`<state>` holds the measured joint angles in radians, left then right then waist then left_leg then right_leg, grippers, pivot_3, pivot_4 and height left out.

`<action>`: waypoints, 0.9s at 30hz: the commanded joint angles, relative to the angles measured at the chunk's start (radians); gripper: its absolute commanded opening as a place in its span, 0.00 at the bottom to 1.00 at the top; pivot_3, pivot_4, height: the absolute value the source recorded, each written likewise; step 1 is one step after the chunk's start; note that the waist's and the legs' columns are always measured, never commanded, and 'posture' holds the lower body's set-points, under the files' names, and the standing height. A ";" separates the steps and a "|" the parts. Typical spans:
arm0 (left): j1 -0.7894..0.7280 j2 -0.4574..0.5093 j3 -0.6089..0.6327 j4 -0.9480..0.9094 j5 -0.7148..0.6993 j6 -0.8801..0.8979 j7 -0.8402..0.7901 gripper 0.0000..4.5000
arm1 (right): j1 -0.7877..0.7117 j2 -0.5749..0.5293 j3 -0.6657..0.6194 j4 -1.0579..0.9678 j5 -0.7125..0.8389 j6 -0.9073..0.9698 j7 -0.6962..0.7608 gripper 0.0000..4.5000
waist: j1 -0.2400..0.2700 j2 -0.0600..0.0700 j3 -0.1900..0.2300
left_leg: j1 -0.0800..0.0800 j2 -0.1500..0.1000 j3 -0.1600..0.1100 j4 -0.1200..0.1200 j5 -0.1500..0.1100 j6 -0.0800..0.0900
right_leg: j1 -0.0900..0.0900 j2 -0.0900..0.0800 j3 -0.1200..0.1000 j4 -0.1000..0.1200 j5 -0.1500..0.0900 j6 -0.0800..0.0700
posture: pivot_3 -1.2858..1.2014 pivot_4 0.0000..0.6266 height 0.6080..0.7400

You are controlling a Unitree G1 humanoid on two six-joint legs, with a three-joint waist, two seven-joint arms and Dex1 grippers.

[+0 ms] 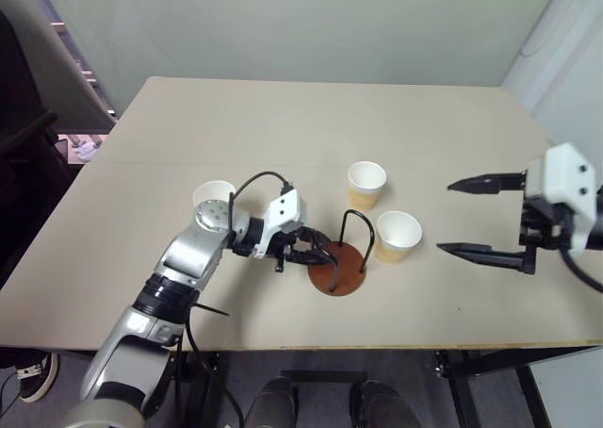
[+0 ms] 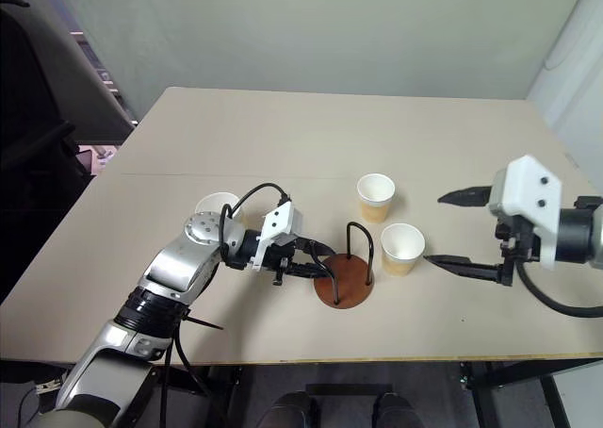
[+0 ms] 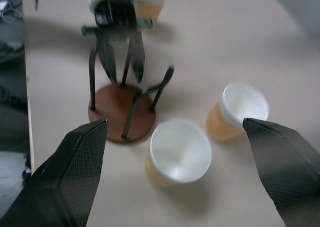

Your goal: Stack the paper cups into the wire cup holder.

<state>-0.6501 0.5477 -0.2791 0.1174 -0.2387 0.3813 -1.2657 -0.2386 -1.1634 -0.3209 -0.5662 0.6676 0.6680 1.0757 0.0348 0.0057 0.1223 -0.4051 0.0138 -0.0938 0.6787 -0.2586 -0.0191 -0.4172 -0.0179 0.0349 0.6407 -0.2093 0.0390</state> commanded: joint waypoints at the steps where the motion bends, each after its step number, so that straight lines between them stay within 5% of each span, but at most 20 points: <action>1: -0.011 0.001 0.033 -0.010 0.009 -0.038 0.033 0.76 | -0.006 -0.009 0.028 -0.018 -0.037 -0.030 -0.009 1.00 | 0.000 0.000 0.000 | 0.000 0.000 0.000 0.000 0.000 0.000 | 0.000 0.000 0.000 0.000 0.000 0.000 | 0.52 0.24 1.00; 5: -0.005 0.043 0.084 -0.029 -0.024 -0.017 0.032 0.76 | -0.030 -0.001 0.118 -0.035 -0.074 -0.050 -0.007 1.00 | -0.002 0.000 0.000 | 0.000 0.000 0.000 0.000 -0.001 0.001 | 0.000 0.000 0.000 0.000 0.000 0.000 | 0.52 0.24 1.00; 16: 0.088 0.378 0.397 -0.160 -0.237 0.042 -0.112 0.76 | -0.229 0.142 0.490 0.100 -0.325 -0.139 -0.010 1.00 | -0.017 0.000 0.000 | 0.002 0.001 -0.001 -0.005 -0.004 0.006 | -0.002 0.000 -0.001 0.001 -0.001 -0.002 | 0.52 0.24 1.00; 25: 0.183 0.410 0.453 -0.339 -0.322 0.130 -0.043 0.76 | -0.257 0.186 0.572 0.247 -0.443 -0.221 0.051 1.00 | -0.011 -0.001 0.000 | 0.001 0.001 -0.001 -0.005 -0.006 0.006 | -0.003 -0.003 -0.003 0.002 -0.003 -0.006 | 0.52 0.24 1.00; 27: 0.196 0.420 0.466 -0.356 -0.332 0.143 -0.029 0.77 | -0.262 0.202 0.597 0.279 -0.477 -0.243 0.056 0.88 | -0.014 -0.001 0.000 | 0.002 0.002 -0.001 -0.006 -0.007 0.005 | -0.003 -0.003 -0.003 0.002 -0.003 -0.007 | 0.52 0.24 1.00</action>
<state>-0.4579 0.9437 0.1446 -0.2012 -0.5500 0.5122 -1.3102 -0.4892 -0.9693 0.2653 -0.2957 0.2215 0.4549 1.1225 0.0208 0.0051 0.1227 -0.4025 0.0159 -0.0949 0.6716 -0.2654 -0.0141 -0.4208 -0.0212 0.0313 0.6431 -0.2122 0.0309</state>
